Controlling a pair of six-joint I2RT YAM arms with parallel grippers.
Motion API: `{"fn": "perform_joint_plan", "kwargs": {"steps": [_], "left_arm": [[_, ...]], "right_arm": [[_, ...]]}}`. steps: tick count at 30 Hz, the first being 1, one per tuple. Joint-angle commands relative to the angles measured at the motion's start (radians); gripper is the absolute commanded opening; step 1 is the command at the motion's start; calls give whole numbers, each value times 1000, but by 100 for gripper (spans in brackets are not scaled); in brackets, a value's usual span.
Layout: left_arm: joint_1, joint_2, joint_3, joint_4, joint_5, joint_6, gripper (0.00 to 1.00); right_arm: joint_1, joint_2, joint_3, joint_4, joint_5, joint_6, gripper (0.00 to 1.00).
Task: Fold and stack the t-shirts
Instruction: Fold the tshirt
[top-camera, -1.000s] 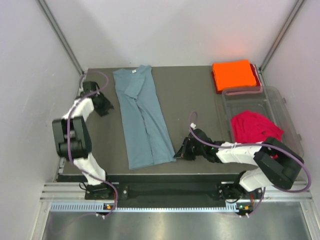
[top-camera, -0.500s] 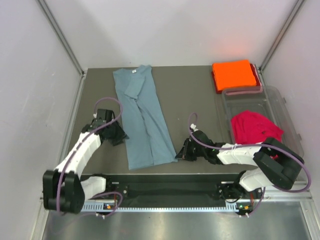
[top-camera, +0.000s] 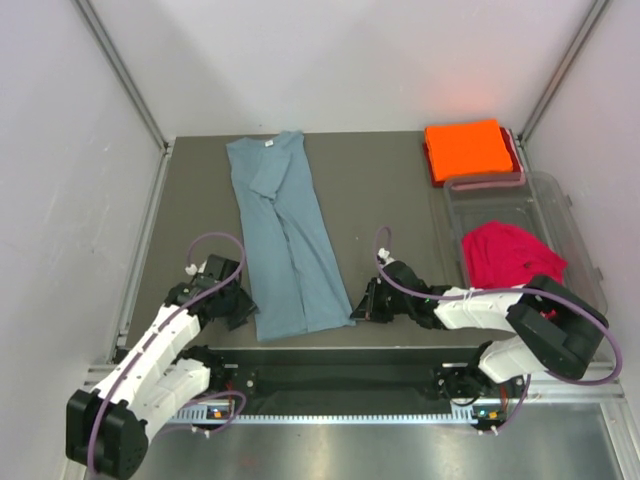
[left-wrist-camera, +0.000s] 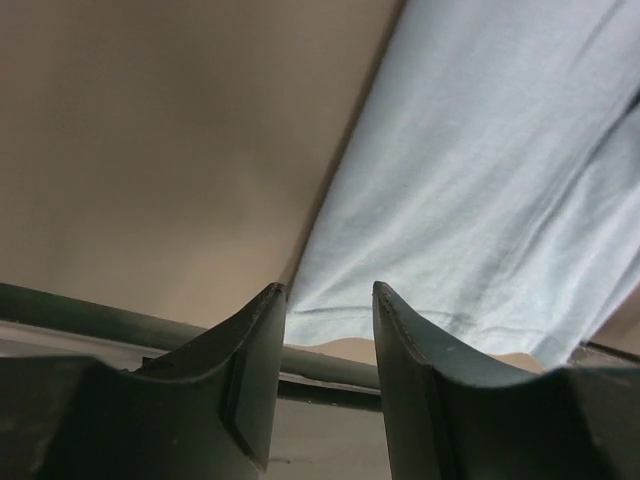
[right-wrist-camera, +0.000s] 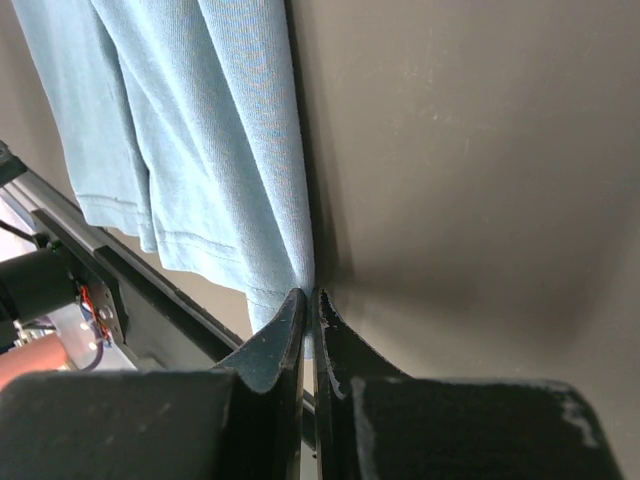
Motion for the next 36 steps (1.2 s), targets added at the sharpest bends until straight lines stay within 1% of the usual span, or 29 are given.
{"fn": "perform_joint_plan", "kwargs": {"steps": [1, 3, 7, 9, 12, 15, 18, 19, 20, 22, 24, 26, 30, 33, 36], "left_arm": [[-13, -9, -43, -33, -21, -67, 45], [-28, -21, -72, -17, -10, -82, 44], [-47, -26, -79, -20, -16, -85, 43], [-54, -8, -90, -3, -8, -95, 43], [-68, 17, -118, 40, 12, -105, 42], [-85, 31, -139, 66, 15, -118, 37], [-107, 35, -135, 59, -3, -119, 28], [-114, 38, -124, 54, -11, -116, 24], [-117, 43, -115, 48, -20, -113, 12], [-117, 55, -75, 5, -31, -95, 0], [-119, 69, -38, -18, -40, -81, 0], [-120, 75, -23, -46, -43, -75, 0], [-133, 63, 2, -85, -56, -69, 0], [-140, 61, 0, -90, -56, -64, 0], [-180, 81, 9, -93, -69, -67, 0]], "right_arm": [[14, -29, -16, 6, -25, -36, 2], [11, -31, -14, 6, -22, -36, 2], [11, -25, -14, 12, -23, -31, 2], [11, -20, -18, 20, -23, -25, 2], [8, -12, -16, 26, -26, -22, 2], [8, -15, -17, 26, -28, -20, 2], [7, -20, -16, 17, -25, -23, 3], [7, -20, -11, 12, -22, -28, 4], [5, -14, -5, 6, -23, -45, 5], [-7, 1, 28, -49, -20, -74, 6], [-15, 15, 45, -84, -32, -114, 6], [-15, 18, 64, -98, -45, -138, 3], [-3, -15, 59, -121, -71, -137, 1], [17, -38, 55, -141, -47, -120, 0], [36, -45, 53, -167, 4, -97, 1]]}}
